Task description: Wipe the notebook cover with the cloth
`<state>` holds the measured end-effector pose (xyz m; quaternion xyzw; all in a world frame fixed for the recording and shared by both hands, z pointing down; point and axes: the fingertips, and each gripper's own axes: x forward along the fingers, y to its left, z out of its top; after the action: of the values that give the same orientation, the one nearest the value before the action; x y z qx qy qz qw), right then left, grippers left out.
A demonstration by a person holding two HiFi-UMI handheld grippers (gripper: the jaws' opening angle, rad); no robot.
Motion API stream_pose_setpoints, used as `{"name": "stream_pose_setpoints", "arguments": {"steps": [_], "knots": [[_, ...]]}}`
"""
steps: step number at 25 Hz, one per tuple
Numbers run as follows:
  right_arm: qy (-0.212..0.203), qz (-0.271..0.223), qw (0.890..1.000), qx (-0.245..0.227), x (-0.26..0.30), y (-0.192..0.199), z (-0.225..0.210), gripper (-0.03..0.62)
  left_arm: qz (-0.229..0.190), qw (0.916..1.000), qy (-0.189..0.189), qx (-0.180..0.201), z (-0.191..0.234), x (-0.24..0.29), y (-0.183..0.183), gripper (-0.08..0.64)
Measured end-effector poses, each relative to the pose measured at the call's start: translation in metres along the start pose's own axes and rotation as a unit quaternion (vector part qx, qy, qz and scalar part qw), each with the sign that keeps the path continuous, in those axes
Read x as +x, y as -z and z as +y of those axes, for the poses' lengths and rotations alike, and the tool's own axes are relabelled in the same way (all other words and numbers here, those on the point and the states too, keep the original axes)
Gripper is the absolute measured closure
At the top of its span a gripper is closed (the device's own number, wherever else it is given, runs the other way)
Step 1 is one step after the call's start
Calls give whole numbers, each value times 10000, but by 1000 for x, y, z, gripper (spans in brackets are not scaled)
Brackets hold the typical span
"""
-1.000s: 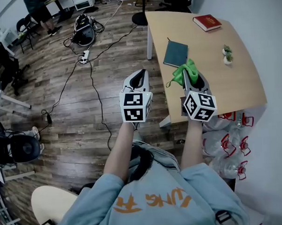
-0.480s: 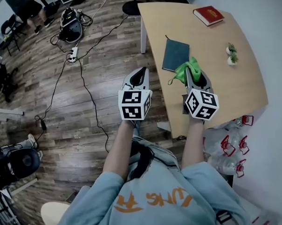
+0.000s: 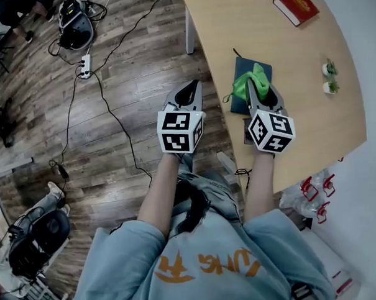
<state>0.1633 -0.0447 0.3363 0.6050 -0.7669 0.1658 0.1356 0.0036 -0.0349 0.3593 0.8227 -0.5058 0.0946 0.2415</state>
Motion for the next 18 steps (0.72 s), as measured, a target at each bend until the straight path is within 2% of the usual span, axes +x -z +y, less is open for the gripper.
{"name": "stream_pose_setpoints", "arguments": {"steps": [3, 9, 14, 18], "knots": [[153, 180, 9997, -59, 18, 2, -8, 453, 197, 9994, 275, -67, 1, 33, 3, 541], [527, 588, 9969, 9, 32, 13, -56, 453, 527, 9960, 726, -7, -22, 81, 10, 541], [304, 836, 9960, -46, 74, 22, -67, 453, 781, 9951, 607, 14, -16, 113, 19, 541], [114, 999, 9946, -273, 99, 22, -66, 453, 761, 9960, 446, -102, -5, 130, 12, 541]]}}
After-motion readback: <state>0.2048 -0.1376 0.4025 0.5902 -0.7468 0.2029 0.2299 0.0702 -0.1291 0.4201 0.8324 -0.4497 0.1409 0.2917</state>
